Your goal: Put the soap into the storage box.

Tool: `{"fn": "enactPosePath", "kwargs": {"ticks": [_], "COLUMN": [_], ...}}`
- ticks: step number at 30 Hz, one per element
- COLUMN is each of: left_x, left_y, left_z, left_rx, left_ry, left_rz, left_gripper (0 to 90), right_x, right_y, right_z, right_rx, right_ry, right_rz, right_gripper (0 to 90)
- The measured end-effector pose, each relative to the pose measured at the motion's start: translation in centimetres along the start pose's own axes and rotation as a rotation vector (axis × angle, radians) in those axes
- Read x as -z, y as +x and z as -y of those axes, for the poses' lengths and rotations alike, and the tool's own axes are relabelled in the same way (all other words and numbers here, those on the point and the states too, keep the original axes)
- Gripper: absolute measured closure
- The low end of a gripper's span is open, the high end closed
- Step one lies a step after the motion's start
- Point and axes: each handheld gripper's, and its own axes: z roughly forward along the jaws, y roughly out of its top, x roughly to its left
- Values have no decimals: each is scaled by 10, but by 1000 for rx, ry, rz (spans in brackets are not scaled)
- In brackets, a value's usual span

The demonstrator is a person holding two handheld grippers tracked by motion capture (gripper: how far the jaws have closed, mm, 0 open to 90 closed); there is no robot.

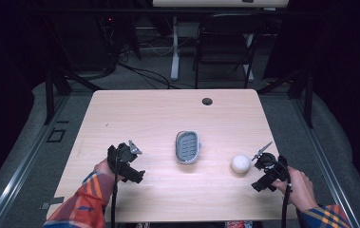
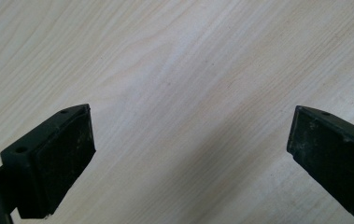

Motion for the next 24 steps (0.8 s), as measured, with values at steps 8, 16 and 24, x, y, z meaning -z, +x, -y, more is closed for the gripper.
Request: {"fn": "enactPosePath", "kwargs": {"ticks": [8, 16, 24], "left_x": [0, -1, 3], "left_y": [0, -1, 0], "left_z": [2, 2, 9], "left_rx": [-3, -4, 11], "left_ry": [2, 6, 7], "left_rz": [4, 7, -1], "left_gripper": [8, 8, 8], "right_x": [-3, -3, -3], "right_y": [1, -1, 0], "right_z": [-1, -6, -16], "right_rx": [-11, 19, 2], "right_ry": [-10, 41, -4], "right_rz": [-8, -7, -37], "right_gripper": [21, 26, 7]}}
